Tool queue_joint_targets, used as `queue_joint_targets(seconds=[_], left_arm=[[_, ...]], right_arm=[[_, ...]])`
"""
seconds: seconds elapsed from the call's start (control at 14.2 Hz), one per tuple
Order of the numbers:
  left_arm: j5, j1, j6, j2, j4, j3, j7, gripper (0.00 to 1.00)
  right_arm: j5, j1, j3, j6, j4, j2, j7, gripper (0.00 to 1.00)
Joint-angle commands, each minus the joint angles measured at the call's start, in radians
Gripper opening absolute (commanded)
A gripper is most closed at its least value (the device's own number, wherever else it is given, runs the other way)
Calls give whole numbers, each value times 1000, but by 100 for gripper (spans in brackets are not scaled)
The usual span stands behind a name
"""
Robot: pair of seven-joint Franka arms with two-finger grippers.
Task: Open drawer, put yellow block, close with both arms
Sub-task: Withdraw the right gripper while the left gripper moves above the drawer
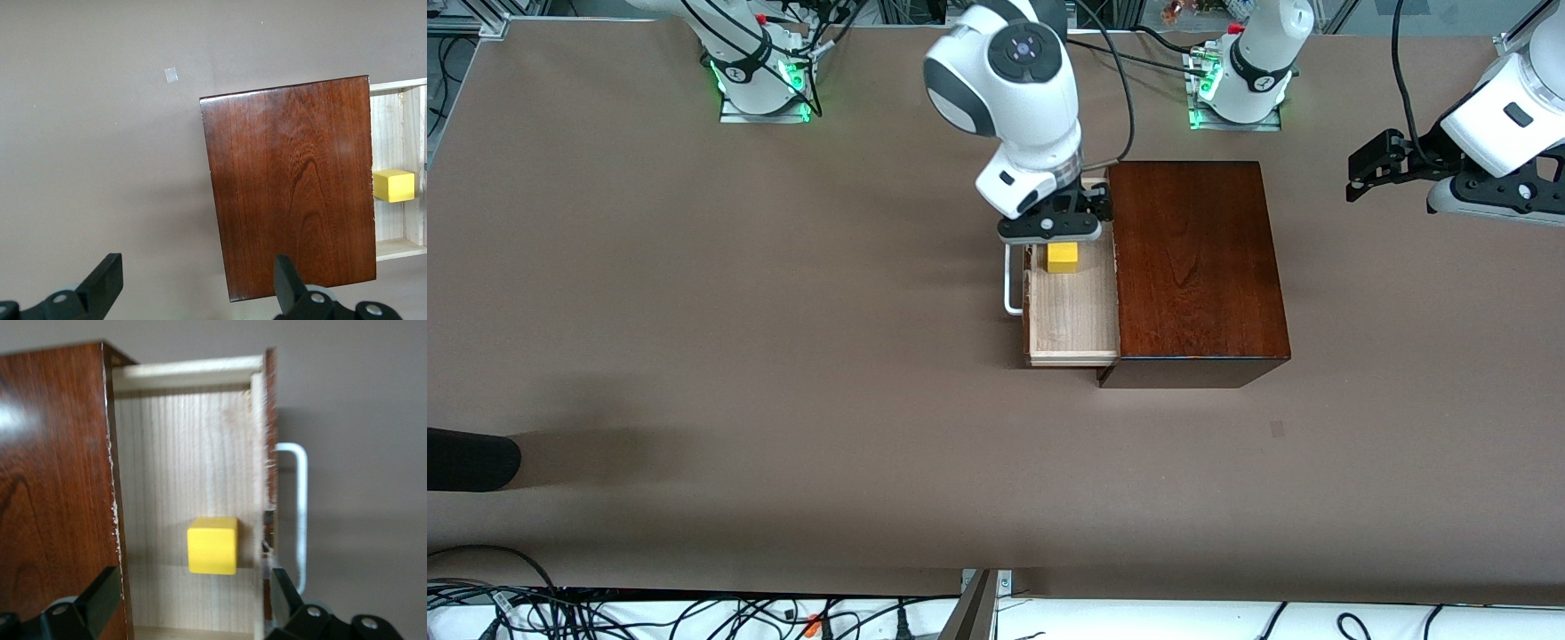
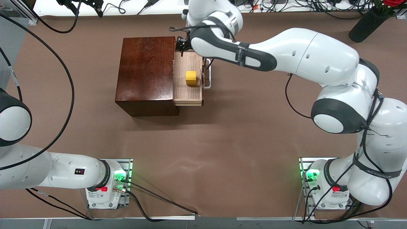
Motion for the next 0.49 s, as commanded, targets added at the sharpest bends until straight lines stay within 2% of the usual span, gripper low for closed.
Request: queue_joint_targets(seconds=[0.0,0.42], left_arm=[[22,0,-14,-6,11,-3,19,100],[24,-10,-14,-8,15,-22,19,100]], right_arm=[[5,-69,-3,-43,-16,-70,-4,100],[17,-232,-7,-214,-16,-162,-65,100]])
